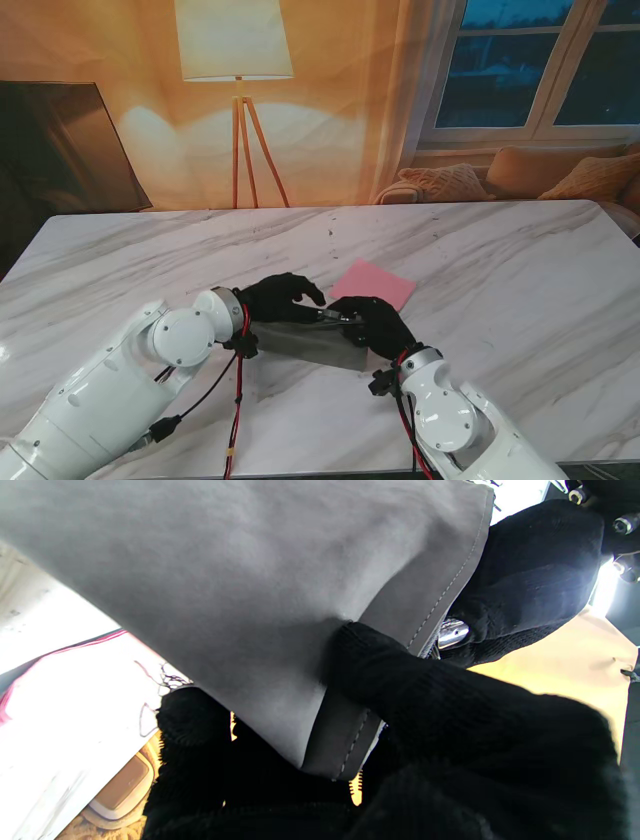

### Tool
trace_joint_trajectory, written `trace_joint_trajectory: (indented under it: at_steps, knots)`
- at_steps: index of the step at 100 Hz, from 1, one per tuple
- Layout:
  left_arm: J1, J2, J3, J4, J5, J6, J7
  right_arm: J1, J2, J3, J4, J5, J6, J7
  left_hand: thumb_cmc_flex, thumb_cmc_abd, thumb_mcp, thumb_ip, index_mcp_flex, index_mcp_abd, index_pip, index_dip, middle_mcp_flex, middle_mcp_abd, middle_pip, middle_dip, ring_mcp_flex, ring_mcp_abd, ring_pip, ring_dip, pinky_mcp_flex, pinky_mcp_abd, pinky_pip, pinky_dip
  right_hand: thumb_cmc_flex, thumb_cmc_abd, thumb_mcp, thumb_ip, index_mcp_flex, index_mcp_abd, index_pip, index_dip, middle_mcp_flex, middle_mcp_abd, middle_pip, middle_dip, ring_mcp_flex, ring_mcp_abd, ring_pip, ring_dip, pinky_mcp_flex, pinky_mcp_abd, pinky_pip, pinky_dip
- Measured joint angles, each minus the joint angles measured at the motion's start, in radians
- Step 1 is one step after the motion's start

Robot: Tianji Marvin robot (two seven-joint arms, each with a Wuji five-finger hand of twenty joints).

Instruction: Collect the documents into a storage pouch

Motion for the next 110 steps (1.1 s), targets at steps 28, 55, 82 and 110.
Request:
trace_joint_trajectory:
  at_steps: [28, 55, 82, 110]
  knots:
    - [0.003, -0.014, 0.001, 0.008, -0.011, -0.018, 0.052, 0.002, -0.006, -0.009, 0.005, -0.015, 0.022, -0.035, 0.178, -0.129, 0.069, -0.129, 0.042, -0.132, 0.569, 0.033, 0.214, -0.002, 0.177, 0.089, 0.183, 0.02, 0.237, 0.093, 0.111, 0.034, 0.185, 0.0, 0.001, 0.01, -0.02, 0.002, -0.016, 0.0, -0.005, -0.01, -0.03, 0.009, 0.023, 0.003, 0.0, -0.002, 0.025, -0.002, 0.0, -0.001, 0.011, 0.0]
    - [0.037, -0.025, -0.028, -0.005, -0.028, -0.026, 0.092, 0.007, -0.012, -0.01, 0.006, -0.008, 0.052, -0.044, 0.295, -0.093, 0.025, -0.129, 0.056, -0.178, 0.538, 0.05, 0.424, 0.013, 0.26, 0.259, 0.33, 0.042, 0.416, 0.136, 0.237, 0.096, 0.31, 0.022, 0.001, 0.011, -0.021, 0.002, -0.02, -0.007, -0.006, -0.009, -0.03, 0.009, 0.037, 0.003, 0.0, -0.003, 0.037, -0.002, 0.003, -0.001, 0.014, 0.001]
    - [0.047, -0.026, -0.039, -0.007, -0.019, -0.071, 0.117, 0.007, -0.014, -0.01, 0.004, -0.005, 0.07, -0.046, 0.38, -0.088, 0.005, -0.128, 0.053, -0.178, 0.528, 0.098, 0.455, 0.011, 0.414, 0.417, 0.377, 0.038, 0.58, 0.259, 0.279, 0.113, 0.37, 0.098, 0.001, 0.022, -0.023, 0.004, -0.047, -0.004, -0.007, -0.002, -0.029, 0.009, 0.046, 0.003, 0.0, -0.003, 0.038, -0.002, 0.013, -0.002, 0.024, 0.001]
    - [0.055, -0.036, -0.049, -0.007, -0.073, -0.047, 0.134, 0.006, -0.015, -0.01, 0.0, 0.0, 0.086, -0.046, 0.389, -0.041, -0.034, -0.127, 0.007, -0.175, 0.54, 0.308, 0.421, 0.024, 0.422, 0.489, 0.316, 0.038, 0.577, 0.318, 0.196, 0.101, 0.338, 0.136, 0.001, 0.039, -0.031, 0.017, -0.058, 0.032, -0.012, 0.002, -0.029, 0.009, 0.053, 0.001, 0.001, -0.01, 0.05, -0.002, 0.024, -0.011, 0.033, 0.001]
